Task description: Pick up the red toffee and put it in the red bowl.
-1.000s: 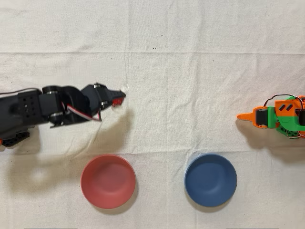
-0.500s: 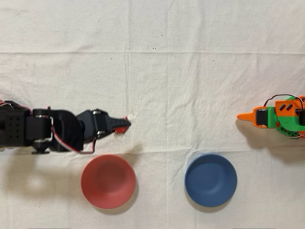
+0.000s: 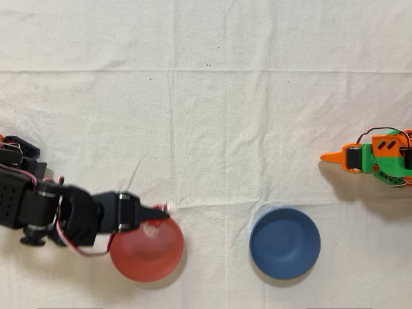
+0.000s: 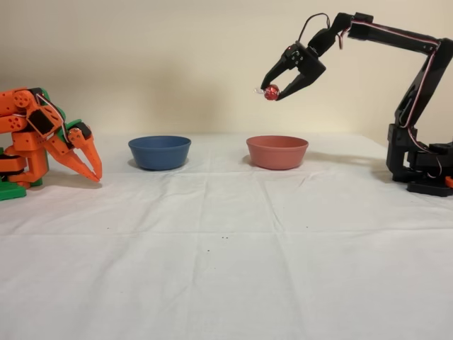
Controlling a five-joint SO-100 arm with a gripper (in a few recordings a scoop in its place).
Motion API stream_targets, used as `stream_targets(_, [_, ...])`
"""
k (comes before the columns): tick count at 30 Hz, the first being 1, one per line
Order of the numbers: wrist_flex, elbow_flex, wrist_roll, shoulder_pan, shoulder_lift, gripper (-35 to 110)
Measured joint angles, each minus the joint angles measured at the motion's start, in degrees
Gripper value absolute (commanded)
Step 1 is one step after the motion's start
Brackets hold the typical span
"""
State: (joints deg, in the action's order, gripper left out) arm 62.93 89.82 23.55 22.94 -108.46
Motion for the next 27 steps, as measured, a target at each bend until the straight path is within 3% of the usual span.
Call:
stream_targets(13, [-6.42,12.39,2.02,10.55,-4.22,11])
stream_targets(27, [-15.64,20.65,2.11,10.72,-4.04,10])
